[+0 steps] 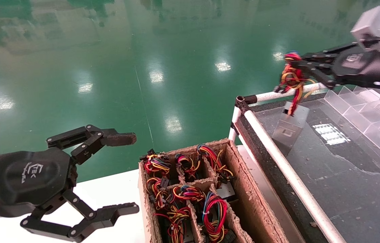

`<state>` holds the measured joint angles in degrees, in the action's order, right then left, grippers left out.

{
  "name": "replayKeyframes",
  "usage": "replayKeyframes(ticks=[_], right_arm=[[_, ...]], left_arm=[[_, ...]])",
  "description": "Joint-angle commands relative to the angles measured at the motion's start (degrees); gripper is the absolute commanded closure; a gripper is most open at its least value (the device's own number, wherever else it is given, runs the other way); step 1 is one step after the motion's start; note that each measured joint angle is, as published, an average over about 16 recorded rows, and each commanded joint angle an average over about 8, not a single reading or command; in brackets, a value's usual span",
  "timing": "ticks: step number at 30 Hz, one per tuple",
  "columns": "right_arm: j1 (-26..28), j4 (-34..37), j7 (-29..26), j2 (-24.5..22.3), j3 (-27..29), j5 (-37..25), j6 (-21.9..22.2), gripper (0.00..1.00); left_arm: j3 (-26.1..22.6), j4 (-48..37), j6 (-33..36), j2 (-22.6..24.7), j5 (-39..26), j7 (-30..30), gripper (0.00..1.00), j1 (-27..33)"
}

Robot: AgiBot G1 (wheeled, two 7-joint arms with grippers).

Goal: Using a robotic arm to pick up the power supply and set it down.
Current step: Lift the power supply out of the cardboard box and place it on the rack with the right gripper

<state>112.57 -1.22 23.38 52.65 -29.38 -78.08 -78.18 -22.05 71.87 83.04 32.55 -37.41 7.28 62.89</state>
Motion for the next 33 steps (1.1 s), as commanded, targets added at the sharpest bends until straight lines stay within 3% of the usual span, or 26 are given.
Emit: replayKeyframes(ticks=[1,9,25,33], right_arm=[[-0.4,0.2,-0.1,1.3,0.2,0.2,0.0,1.00],[-0.8,0.3,0.2,5.7,0.4,0.6,4.0,1.00],[-2.3,0.4,2.8,11.7,1.8,2.5,16.2,1.00],[-3.0,0.7,3.7,13.2,2.6,3.6,18.9,1.00]], left_arm=[[0.0,0.0,0.0,0.0,0.0,0.0,0.00,0.0],[0.0,0.0,0.0,0.0,0.0,0.0,0.00,0.0],[0.0,0.0,0.0,0.0,0.0,0.0,0.00,0.0],[0.0,0.0,0.0,0.0,0.0,0.0,0.00,0.0]])
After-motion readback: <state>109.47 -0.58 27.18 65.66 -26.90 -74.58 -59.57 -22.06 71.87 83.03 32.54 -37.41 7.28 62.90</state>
